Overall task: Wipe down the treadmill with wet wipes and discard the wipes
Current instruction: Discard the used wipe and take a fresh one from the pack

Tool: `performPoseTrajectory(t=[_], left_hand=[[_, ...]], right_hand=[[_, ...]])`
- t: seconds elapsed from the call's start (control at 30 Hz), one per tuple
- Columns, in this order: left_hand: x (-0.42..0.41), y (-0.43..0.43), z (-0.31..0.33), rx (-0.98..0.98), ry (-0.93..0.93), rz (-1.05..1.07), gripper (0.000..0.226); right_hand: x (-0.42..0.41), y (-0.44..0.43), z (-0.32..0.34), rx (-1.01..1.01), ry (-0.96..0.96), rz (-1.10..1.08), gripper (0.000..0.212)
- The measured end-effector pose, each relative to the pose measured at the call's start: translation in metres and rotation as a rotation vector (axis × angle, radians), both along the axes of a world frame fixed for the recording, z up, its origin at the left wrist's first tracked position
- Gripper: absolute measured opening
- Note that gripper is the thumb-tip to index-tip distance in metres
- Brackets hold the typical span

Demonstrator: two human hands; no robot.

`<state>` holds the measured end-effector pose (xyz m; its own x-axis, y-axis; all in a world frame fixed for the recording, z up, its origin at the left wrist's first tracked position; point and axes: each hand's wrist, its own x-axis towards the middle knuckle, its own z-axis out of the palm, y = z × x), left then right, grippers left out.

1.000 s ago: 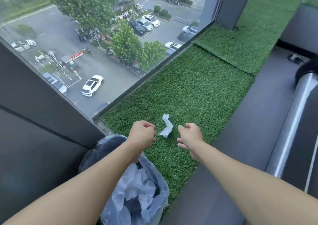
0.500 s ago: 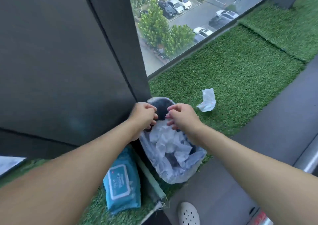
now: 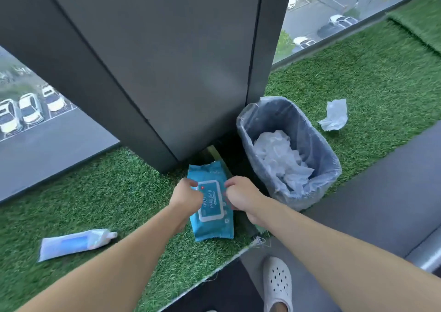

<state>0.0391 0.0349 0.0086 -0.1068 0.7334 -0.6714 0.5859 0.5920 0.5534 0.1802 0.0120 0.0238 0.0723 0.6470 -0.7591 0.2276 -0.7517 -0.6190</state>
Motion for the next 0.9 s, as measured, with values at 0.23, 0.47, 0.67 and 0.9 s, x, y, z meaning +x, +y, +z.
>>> performPoseTrajectory(t=[0.23,0.47,0.67,0.9], left_hand=[[-0.017,-0.017,-0.017,-0.042,-0.134,-0.026,0.057],[-0.017,-0.023,-0.016,-0.064,-0.174,-0.197,0.109],[-0.010,-0.017,-0.012,0.066,-0.069,-0.057,0.056],[-0.015,-0.017,-0.016,0.086,-0.019,-0.078,0.047]], right_hand=[[-0.022,-0.007,-0.027,-0.029,-0.026,-0.110,0.019],[-0.035,-0.008,-0.021,0.115,-0.159,0.032,0.030],[-0.027,-0.004,-0.035,0.274,-0.290,0.192,0.039],[-0.021,-0.005,-0.053,0.329,-0.510,0.657,0.022]])
